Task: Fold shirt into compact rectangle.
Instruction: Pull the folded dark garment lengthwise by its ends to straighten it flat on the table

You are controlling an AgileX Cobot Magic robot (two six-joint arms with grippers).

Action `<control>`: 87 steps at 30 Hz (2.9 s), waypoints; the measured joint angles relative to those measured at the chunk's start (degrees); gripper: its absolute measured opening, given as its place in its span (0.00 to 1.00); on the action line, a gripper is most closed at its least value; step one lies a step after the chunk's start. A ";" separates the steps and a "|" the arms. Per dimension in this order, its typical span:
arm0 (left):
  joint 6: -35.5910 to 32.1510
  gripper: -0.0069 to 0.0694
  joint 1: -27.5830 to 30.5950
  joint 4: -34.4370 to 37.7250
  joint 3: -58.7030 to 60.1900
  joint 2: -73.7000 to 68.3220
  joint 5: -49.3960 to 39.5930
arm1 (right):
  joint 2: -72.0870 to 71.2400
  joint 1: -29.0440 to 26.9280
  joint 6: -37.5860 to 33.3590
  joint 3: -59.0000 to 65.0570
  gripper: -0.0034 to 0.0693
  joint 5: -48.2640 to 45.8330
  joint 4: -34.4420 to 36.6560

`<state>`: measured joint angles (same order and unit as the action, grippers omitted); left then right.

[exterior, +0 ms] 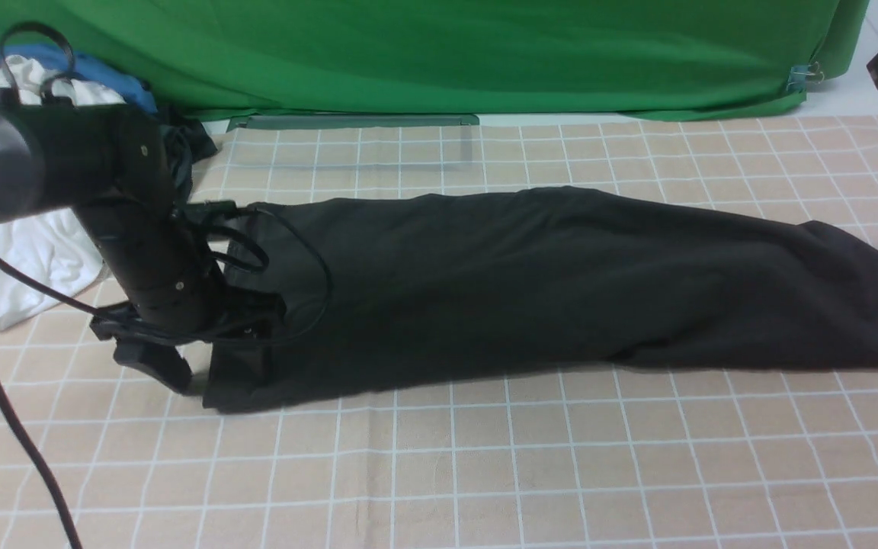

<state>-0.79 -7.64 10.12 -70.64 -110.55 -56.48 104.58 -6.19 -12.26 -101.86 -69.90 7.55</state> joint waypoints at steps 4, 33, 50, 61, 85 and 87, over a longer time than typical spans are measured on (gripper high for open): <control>-2.71 0.54 0.03 3.13 -0.06 -0.40 -0.68 | 0.00 0.00 0.01 0.00 0.21 0.00 0.10; -3.60 0.13 -0.34 -9.51 -0.70 9.85 -3.43 | -0.20 -5.73 3.50 32.57 0.84 18.63 -3.63; -1.91 0.13 -0.33 -12.79 -0.53 9.97 -7.98 | 0.30 -5.73 3.16 32.64 0.15 15.14 -10.17; -0.98 0.14 0.20 -11.39 -0.53 10.02 -11.71 | -1.17 -6.78 4.74 32.65 0.23 10.01 -11.71; -6.32 0.15 -4.67 2.54 -8.52 6.33 0.56 | -1.27 9.29 -3.92 26.08 0.10 15.47 3.43; -7.02 0.12 -6.24 3.50 -8.52 3.17 3.26 | 1.14 10.38 -4.47 26.08 0.10 15.97 4.05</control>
<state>-7.80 -13.89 13.63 -79.16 -107.37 -53.22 105.72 4.19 -16.72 -75.78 -53.93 11.60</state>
